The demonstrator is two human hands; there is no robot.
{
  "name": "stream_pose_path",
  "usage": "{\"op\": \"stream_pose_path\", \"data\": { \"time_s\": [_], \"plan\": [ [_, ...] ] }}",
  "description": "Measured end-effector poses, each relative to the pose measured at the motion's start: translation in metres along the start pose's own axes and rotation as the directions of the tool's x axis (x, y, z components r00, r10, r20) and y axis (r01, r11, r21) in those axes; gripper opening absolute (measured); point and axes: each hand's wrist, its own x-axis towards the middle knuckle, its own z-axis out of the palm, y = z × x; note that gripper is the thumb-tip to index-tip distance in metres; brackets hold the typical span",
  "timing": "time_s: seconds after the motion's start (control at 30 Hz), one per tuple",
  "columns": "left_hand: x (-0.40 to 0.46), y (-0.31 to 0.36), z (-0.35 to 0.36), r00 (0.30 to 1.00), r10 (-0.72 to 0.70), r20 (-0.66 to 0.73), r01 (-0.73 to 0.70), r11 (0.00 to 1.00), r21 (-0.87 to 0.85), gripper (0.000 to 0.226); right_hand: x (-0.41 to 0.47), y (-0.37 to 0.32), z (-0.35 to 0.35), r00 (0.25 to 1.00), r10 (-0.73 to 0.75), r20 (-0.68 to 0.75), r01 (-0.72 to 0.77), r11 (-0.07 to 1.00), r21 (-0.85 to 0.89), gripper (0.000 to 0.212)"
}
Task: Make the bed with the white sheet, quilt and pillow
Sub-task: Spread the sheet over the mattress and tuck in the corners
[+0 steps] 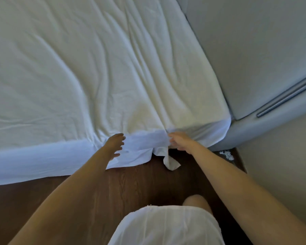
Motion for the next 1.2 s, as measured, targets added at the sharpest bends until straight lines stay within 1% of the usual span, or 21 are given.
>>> {"op": "stream_pose_path", "data": {
  "time_s": [0.07,0.13,0.2,0.33,0.37,0.47,0.57,0.67,0.77,0.87,1.03,1.1,1.13,1.2],
  "plan": [
    [-0.041,0.028,-0.014,0.998,0.06,-0.013,-0.059,0.997,0.044,0.031,-0.034,-0.033,-0.009,0.997,-0.049,-0.063,0.046,0.998,-0.049,0.04],
    [-0.081,0.056,-0.034,0.994,0.103,-0.022,-0.101,0.992,0.075,0.032,-0.071,-0.069,-0.013,0.994,-0.069,-0.087,0.063,0.995,-0.078,0.037],
    [-0.119,0.08,-0.06,0.99,0.132,-0.042,-0.128,0.988,0.088,0.032,-0.108,-0.102,-0.008,0.996,-0.068,-0.06,0.063,0.994,-0.091,0.033],
    [-0.166,0.116,-0.102,0.976,0.201,-0.084,-0.189,0.972,0.139,0.035,-0.16,-0.158,0.016,0.991,-0.132,0.034,0.136,0.975,-0.174,0.044],
    [-0.171,0.121,-0.109,0.97,0.226,-0.091,-0.211,0.966,0.15,0.036,-0.166,-0.168,0.024,0.986,-0.156,0.057,0.165,0.966,-0.197,0.044],
    [-0.177,0.122,-0.13,0.956,0.272,-0.11,-0.254,0.955,0.156,0.039,-0.169,-0.186,0.051,0.972,-0.223,0.079,0.236,0.941,-0.241,0.041],
    [-0.188,0.107,-0.163,0.959,0.262,-0.112,-0.247,0.96,0.128,0.039,-0.173,-0.2,0.093,0.967,-0.22,0.129,0.248,0.929,-0.274,0.034],
    [-0.2,0.092,-0.221,0.946,0.271,-0.18,-0.261,0.962,0.077,0.036,-0.179,-0.231,0.158,0.951,-0.233,0.204,0.288,0.907,-0.306,0.033],
    [-0.207,0.066,-0.309,0.934,0.233,-0.272,-0.242,0.97,0.001,0.035,-0.196,-0.274,0.248,0.912,-0.287,0.294,0.377,0.87,-0.317,0.026],
    [-0.208,0.039,-0.4,0.923,0.213,-0.32,-0.24,0.97,-0.048,0.034,-0.216,-0.31,0.339,0.884,-0.332,0.33,0.435,0.842,-0.319,0.024],
    [-0.214,-0.004,-0.554,0.917,0.153,-0.369,-0.185,0.981,-0.053,0.035,-0.245,-0.35,0.482,0.852,-0.37,0.37,0.497,0.795,-0.347,0.023],
    [-0.213,-0.017,-0.613,0.908,0.111,-0.403,-0.142,0.989,-0.047,0.036,-0.253,-0.365,0.531,0.839,-0.382,0.387,0.517,0.782,-0.349,0.022],
    [-0.212,-0.02,-0.631,0.905,0.099,-0.413,-0.128,0.991,-0.043,0.037,-0.254,-0.369,0.543,0.839,-0.381,0.389,0.516,0.784,-0.346,0.021],
    [-0.207,-0.026,-0.688,0.897,0.097,-0.431,-0.119,0.993,-0.024,0.037,-0.253,-0.391,0.588,0.833,-0.39,0.391,0.525,0.779,-0.342,0.017]
  ]
}}
